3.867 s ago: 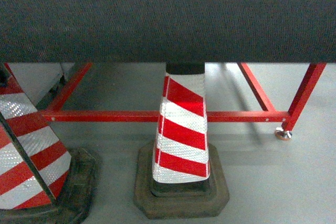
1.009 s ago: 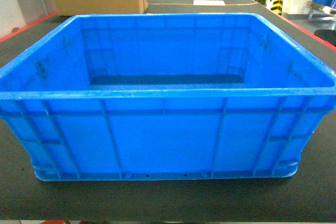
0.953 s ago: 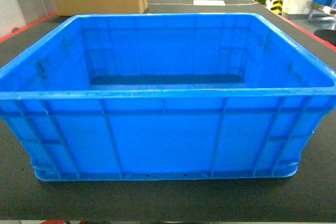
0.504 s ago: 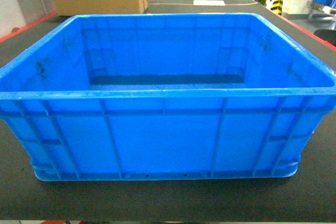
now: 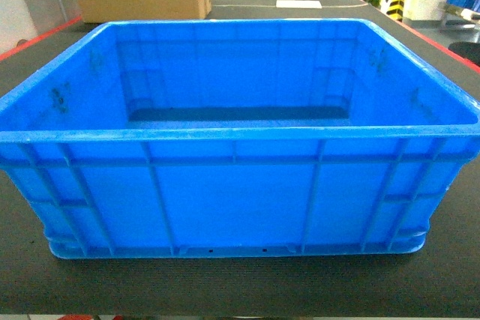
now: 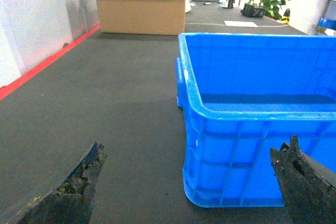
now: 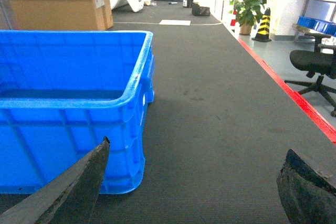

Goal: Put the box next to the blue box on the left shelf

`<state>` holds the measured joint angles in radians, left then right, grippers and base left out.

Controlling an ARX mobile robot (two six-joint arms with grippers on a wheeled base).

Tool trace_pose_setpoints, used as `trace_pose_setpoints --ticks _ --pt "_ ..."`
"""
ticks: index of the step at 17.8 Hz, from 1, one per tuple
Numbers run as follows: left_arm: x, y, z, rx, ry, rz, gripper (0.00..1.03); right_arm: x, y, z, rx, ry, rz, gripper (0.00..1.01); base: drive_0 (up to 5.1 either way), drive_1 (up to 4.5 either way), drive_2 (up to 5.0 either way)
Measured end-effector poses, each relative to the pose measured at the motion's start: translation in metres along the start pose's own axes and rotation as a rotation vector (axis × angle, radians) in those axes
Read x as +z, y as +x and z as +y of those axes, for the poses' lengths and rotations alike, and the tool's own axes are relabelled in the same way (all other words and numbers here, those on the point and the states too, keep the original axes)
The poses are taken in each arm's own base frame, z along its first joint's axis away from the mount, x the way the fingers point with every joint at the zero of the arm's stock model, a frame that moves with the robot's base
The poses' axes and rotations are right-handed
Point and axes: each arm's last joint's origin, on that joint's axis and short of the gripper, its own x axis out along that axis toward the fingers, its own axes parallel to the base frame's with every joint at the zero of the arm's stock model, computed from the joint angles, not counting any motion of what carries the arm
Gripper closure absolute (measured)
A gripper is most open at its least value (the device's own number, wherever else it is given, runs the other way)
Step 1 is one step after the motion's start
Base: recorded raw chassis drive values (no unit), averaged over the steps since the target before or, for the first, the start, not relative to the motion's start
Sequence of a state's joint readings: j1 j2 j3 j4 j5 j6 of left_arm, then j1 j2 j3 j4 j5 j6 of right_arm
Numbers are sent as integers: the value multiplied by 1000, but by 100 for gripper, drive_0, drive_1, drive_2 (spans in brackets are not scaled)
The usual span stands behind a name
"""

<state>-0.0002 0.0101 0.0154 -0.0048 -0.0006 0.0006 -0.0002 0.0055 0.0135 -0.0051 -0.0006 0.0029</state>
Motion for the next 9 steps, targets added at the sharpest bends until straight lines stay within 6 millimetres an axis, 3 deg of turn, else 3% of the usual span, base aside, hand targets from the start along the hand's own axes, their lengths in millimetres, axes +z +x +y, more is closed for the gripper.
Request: trace_pose_setpoints --ticks 2,3,4,6,7,8,9 --pt "-3 9 -3 -12 -7 122 5 -2 4 2 -58 -1 140 3 0 0 0" --pt "12 22 -4 -29 -17 94 5 14 17 2 -73 4 136 3 0 0 0" --pt "40 41 -5 -23 -12 30 5 42 34 2 -76 9 81 3 0 0 0" --pt "91 104 -13 -42 0 19 5 95 91 5 -36 23 89 3 0 0 0" --pt "101 147 -17 -17 -7 118 5 102 132 8 -5 42 206 3 0 0 0" --pt "101 153 -18 -15 -6 132 5 102 137 9 0 44 225 3 0 0 0" --pt "100 176 -20 2 -7 190 5 101 158 12 15 54 284 3 0 0 0"
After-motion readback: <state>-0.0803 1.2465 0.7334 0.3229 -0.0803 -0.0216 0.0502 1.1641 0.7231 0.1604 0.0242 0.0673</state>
